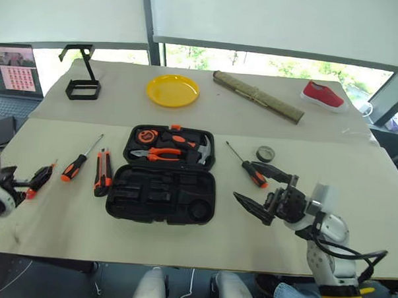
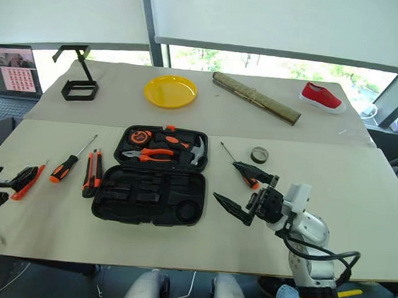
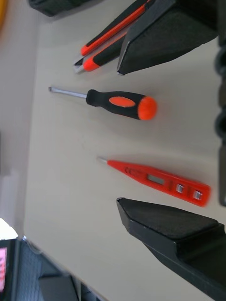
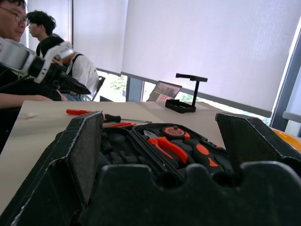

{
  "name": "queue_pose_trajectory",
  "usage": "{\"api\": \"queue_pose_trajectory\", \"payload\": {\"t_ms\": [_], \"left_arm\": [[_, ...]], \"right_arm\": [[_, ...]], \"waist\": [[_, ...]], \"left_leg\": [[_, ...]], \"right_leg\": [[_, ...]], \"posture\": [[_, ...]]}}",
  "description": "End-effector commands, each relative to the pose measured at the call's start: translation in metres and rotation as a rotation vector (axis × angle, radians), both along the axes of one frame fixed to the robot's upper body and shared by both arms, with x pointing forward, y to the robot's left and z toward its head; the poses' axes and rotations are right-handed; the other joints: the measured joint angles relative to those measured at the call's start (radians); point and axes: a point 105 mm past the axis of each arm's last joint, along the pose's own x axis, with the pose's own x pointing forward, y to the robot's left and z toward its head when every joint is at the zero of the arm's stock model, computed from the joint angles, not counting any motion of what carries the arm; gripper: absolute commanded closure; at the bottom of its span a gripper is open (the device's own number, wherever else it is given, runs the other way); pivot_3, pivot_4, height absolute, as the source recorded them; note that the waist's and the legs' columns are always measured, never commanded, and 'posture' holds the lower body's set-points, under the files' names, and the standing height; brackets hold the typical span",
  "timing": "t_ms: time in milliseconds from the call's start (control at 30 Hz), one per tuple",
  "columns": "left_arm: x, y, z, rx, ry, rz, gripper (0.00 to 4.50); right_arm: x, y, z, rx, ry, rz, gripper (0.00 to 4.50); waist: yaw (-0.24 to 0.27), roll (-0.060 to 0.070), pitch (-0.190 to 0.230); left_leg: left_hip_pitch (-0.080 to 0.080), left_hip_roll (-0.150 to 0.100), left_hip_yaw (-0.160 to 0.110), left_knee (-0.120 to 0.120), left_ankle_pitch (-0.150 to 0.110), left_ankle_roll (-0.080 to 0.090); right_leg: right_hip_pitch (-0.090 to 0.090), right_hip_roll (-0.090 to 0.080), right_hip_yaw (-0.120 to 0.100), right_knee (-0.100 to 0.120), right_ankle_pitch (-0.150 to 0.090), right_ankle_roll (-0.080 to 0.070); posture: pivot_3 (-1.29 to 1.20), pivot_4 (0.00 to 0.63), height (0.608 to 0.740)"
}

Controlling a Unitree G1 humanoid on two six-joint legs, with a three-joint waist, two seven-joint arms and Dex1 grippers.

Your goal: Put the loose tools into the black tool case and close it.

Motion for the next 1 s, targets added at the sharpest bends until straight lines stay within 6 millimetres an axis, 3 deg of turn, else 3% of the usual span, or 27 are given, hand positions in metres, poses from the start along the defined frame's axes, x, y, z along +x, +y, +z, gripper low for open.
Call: {"api": "queue_pose_trajectory", "payload": {"t_ms": [33, 233, 433, 533, 800, 867, 1000], "left_arm": [[0.020, -0.002, -0.023, 0.001, 0.101, -0.040, 0.00], [0.057, -0.022, -0.040, -0.042, 0.121, -0.134, 0.00], [0.069, -0.029, -0.052, -0.017, 0.154, -0.176, 0.00], [0.068, -0.027, -0.058, -0.016, 0.179, -0.167, 0.71], [0.067, -0.025, -0.051, -0.026, 0.145, -0.168, 3.55], [0.069, -0.024, -0.037, -0.005, 0.068, -0.193, 3.62], [0.068, -0.038, 0.020, 0.128, -0.202, -0.371, 3.62]], "right_arm": [[-0.003, -0.001, 0.004, 0.000, -0.043, -0.010, 0.08], [-0.006, 0.003, 0.004, 0.008, -0.060, -0.029, 0.08], [-0.006, 0.003, 0.007, 0.010, -0.064, -0.054, 0.08], [-0.007, 0.003, 0.009, 0.009, -0.064, -0.063, 0.00], [0.012, -0.006, 0.032, 0.119, -0.045, -0.147, 0.00], [0.012, -0.009, 0.032, 0.101, -0.050, -0.148, 0.00], [0.009, -0.025, 0.033, 0.052, -0.049, -0.169, 0.00]], "waist": [[-0.004, 0.000, 0.000], [0.004, -0.001, 0.000], [0.006, -0.001, 0.000], [0.006, -0.001, 0.000], [0.004, 0.000, 0.000], [0.004, 0.000, 0.000], [0.005, -0.002, 0.000]], "left_leg": [[0.000, 0.000, 0.000, 0.000, -0.001, -0.001], [-0.002, 0.001, 0.001, 0.000, -0.001, -0.002], [-0.002, 0.000, 0.001, 0.001, -0.001, -0.002], [-0.002, 0.000, 0.001, 0.001, -0.001, -0.002], [-0.002, 0.000, 0.001, 0.001, -0.001, -0.002], [-0.002, 0.000, 0.001, 0.001, -0.001, -0.002], [-0.007, 0.000, 0.001, 0.001, -0.001, -0.002]], "right_leg": [[-0.001, 0.000, 0.000, 0.000, 0.000, 0.000], [-0.002, 0.000, -0.001, 0.001, 0.000, 0.000], [-0.002, -0.001, -0.001, 0.001, 0.000, 0.000], [-0.002, -0.001, -0.001, 0.001, 0.000, 0.000], [-0.002, -0.001, 0.000, 0.002, 0.000, 0.000], [-0.002, -0.001, -0.001, 0.002, 0.000, 0.000], [-0.005, -0.002, -0.001, 0.001, 0.000, 0.000]], "posture": [[0.00, 0.150, 0.740], [0.00, 0.150, 0.740], [0.00, 0.150, 0.740], [0.00, 0.150, 0.740], [0.00, 0.150, 0.740], [0.00, 0.150, 0.740], [0.00, 0.150, 0.740]]}}
